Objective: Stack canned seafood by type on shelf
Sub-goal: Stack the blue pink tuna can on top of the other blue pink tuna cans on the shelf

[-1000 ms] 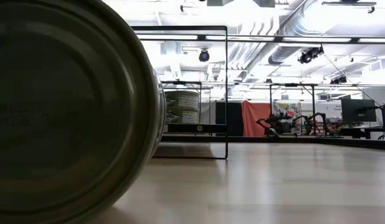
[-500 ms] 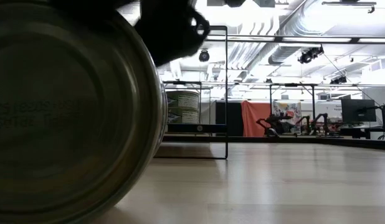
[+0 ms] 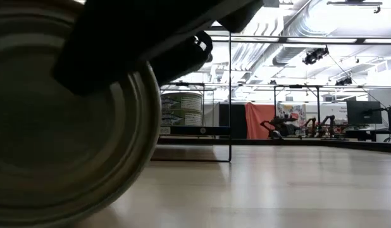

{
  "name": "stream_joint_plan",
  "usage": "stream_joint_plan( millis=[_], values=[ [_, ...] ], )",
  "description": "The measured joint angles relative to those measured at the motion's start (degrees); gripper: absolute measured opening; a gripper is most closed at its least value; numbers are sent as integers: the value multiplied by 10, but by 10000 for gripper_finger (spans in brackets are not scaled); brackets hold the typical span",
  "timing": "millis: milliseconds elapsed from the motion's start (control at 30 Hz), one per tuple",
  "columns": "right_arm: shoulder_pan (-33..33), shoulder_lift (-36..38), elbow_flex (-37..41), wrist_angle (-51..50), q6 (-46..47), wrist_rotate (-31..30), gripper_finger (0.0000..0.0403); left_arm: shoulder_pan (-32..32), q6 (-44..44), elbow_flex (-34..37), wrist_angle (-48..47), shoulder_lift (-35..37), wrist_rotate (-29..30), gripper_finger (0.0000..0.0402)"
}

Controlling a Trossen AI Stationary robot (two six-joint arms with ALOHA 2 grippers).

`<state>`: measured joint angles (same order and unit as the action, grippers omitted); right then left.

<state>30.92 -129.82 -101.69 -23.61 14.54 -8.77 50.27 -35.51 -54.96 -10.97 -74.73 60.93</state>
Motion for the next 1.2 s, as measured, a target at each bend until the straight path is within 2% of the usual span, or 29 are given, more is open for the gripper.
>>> stream_joint_plan(
  millis=[100,300,433,567,633,800,900,1033,1100,1200],
  values=[
    [0,-1,-25,-14,9,4,167,11,43,0,5,69,0,0],
    [-2,25,-145,-151,-17,-19,168,34,112,0,-2,173,-2,0],
    [-12,31,-245,-257,-45,-124,168,38,139,0,-13,210,-2,0],
    [-44,32,-316,-321,-83,-225,168,28,176,0,-20,218,0,0],
    [-71,33,-335,-360,-102,-248,168,20,194,0,-25,215,0,0],
    [-148,58,-315,-399,-162,-292,168,0,174,0,-30,193,-1,0],
    [-203,75,-316,-432,-198,-294,168,-10,159,0,-30,175,-1,0],
    [-287,80,-315,-483,-254,-262,168,-29,140,0,-30,144,-2,0],
    [-331,82,-315,-487,-286,-224,168,-45,131,0,-29,126,-2,0],
    [-398,95,-315,-484,-334,-134,168,-76,131,0,-20,100,-4,0]
  ],
)
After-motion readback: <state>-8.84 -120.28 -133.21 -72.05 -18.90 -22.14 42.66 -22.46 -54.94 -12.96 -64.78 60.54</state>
